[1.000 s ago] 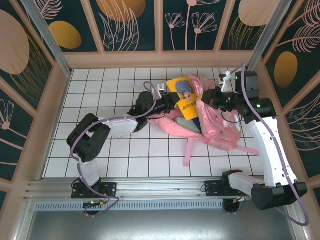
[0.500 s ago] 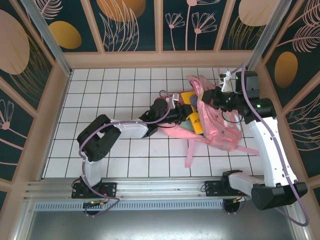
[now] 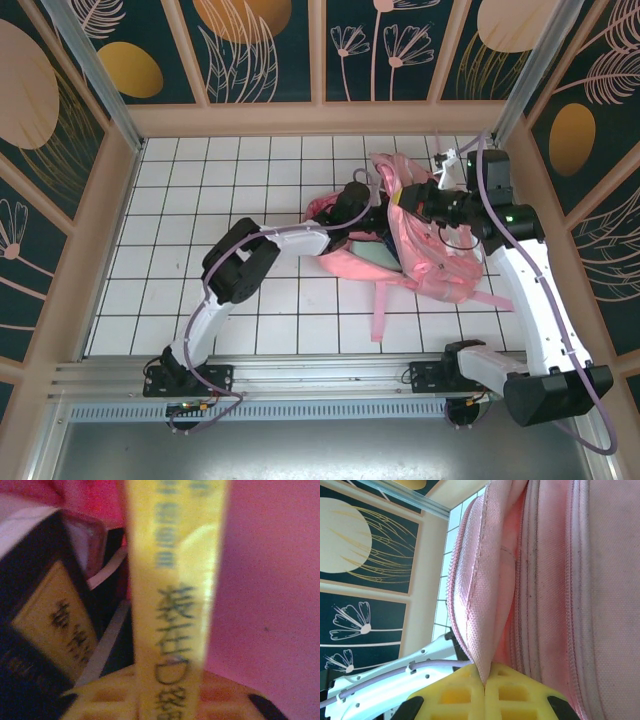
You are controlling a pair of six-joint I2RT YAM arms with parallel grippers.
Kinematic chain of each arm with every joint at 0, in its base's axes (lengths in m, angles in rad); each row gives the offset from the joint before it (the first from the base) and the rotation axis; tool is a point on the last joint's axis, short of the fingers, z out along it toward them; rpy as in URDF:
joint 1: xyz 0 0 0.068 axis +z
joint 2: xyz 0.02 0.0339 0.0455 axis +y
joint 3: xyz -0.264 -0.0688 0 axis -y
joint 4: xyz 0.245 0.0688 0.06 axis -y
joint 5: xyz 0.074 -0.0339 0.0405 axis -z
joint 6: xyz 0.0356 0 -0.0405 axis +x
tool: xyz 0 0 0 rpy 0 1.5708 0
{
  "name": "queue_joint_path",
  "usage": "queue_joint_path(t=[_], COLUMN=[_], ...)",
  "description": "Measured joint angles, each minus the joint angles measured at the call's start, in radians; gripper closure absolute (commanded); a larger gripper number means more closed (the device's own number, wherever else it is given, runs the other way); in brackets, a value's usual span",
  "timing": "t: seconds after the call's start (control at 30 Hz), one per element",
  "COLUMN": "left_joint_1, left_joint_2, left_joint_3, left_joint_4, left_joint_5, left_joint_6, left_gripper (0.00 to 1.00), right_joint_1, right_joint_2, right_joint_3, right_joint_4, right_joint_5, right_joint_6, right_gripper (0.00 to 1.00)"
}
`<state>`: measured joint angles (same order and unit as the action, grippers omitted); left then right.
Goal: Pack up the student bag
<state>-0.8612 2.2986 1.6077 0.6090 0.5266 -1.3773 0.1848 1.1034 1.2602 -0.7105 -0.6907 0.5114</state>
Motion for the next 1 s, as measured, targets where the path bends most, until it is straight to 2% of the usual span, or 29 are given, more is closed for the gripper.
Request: queue_joint_path(t=[0.1,0.23,0.33,0.6,0.8,1.0], left_joint_1=[-0.014,-0.021,-0.020,0.024,0.078,0.118], left_joint_2=[0.006,-0.003,-0.062,-0.352,-0.454,-0.561], left_joint_3=[0.053,0.032,-0.042,-0.350,-0.441,-0.498], left_joint_4=[-0.031,-0.040,-0.063,-0.109,-0.124,-0.213], left_joint_5=[0.006,0.006,-0.005,-0.033,-0.035,-0.054], left_joint_6=[0.010,0.018,0.047,0.124,0.192,0.276], left_gripper=[0.39,0.32,0.30,0.26,0.26,0.26], right_joint_1=[0.000,0.000,0.000,0.000,0.000,0.000], right_joint_2=[-0.002,-0.002,-0.002,-0.003,-0.012,-0.038], right_joint_3=[-0.011,-0.011,-0.011,-0.039,-0.058,-0.108], right_joint_4=[0.012,0.018,0.016,0.029,0.042,0.074], right_joint_5=[-0.004,0.002,0.012,0.019,0.019,0.019], right_joint_6=[0.000,-0.005,-0.008,-0.008,-0.008,-0.008], right_gripper=[1.00,1.00,1.00,0.99,0.95,0.93])
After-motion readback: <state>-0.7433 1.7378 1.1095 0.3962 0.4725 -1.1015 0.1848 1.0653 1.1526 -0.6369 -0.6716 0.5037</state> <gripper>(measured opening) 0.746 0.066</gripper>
